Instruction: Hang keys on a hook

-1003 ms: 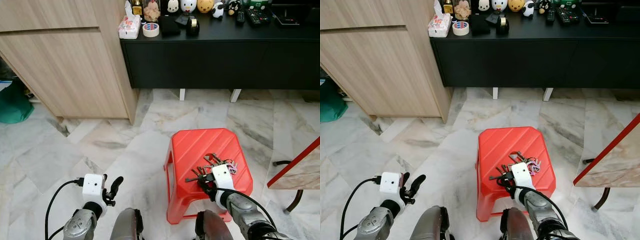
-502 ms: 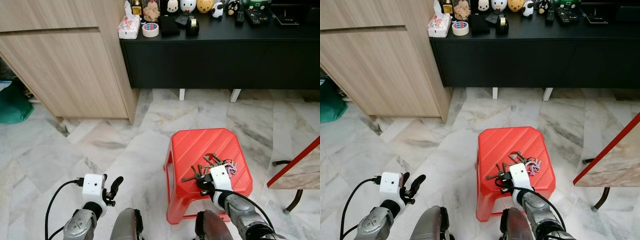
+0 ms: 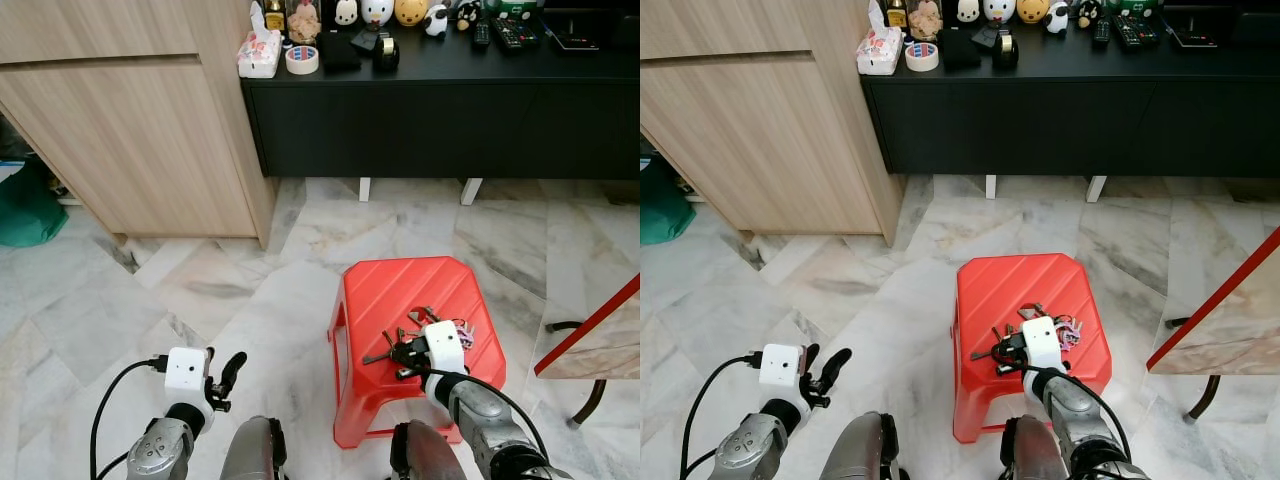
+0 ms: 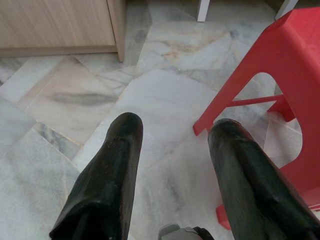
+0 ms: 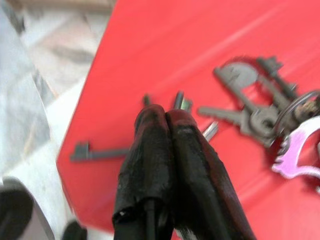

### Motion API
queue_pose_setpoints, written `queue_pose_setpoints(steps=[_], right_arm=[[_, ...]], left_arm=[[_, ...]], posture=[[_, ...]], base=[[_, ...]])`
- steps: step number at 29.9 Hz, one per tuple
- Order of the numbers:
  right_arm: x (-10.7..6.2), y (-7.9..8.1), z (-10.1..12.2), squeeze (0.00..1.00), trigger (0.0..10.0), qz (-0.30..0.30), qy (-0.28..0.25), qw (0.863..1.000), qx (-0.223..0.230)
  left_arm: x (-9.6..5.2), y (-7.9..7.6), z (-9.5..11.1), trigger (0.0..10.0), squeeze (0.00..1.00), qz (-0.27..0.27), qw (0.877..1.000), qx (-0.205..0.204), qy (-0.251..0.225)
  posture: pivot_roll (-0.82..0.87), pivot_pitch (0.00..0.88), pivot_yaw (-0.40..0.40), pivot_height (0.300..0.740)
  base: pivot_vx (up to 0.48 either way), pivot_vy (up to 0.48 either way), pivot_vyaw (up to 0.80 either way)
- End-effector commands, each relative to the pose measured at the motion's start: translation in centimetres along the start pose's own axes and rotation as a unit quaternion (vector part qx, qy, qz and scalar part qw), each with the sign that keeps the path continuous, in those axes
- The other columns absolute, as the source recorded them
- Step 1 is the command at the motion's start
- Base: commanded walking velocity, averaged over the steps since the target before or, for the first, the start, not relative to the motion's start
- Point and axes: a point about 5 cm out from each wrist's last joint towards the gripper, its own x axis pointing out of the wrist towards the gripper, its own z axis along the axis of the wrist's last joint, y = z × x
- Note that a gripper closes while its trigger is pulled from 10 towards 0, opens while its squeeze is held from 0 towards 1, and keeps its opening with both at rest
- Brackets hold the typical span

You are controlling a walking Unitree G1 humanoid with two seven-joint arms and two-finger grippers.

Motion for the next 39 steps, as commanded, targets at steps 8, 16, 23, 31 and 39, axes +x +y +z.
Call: queue_pose_setpoints(steps=[8,16,23,31,39], right_arm=[[0.5,0.3,0.9,1.00,10.0,0.012,0.001,1.000,0.000],[0.7,0.9,-0.1,1.00,10.0,0.040,0.061,0.997,-0.033],[1.0,1.1,0.2,1.00,10.0,0.043,0.074,0.995,-0.054],[1.4,1.0,1.3,0.00,10.0,0.034,0.064,0.995,-0.072],[1.0,0.5,0.2,0.00,10.0,0.024,0.103,0.991,-0.084]], left_arm=[[-0.5,0.4,-0.7,10.0,0.00,0.004,1.000,0.006,0.015],[-0.8,0.3,-0.7,10.0,0.00,0.005,1.000,0.008,0.014],[-1.5,0.5,-0.7,10.0,0.00,0.009,1.000,0.010,0.014],[-2.4,0.6,-0.6,10.0,0.00,0.013,1.000,0.011,0.016],[-2.8,0.6,-0.7,10.0,0.00,0.013,1.000,0.012,0.022]], posture=[[0.10,0.144,0.028,0.626],[0.12,0.153,0.027,0.626],[0.14,0.171,0.024,0.626],[0.16,0.187,0.026,0.626],[0.16,0.201,0.029,0.626]], base=[[0.000,0.000,0.00],[0.000,0.000,0.00],[0.000,0.000,0.00],[0.000,0.000,0.00],[0.000,0.000,0.00]])
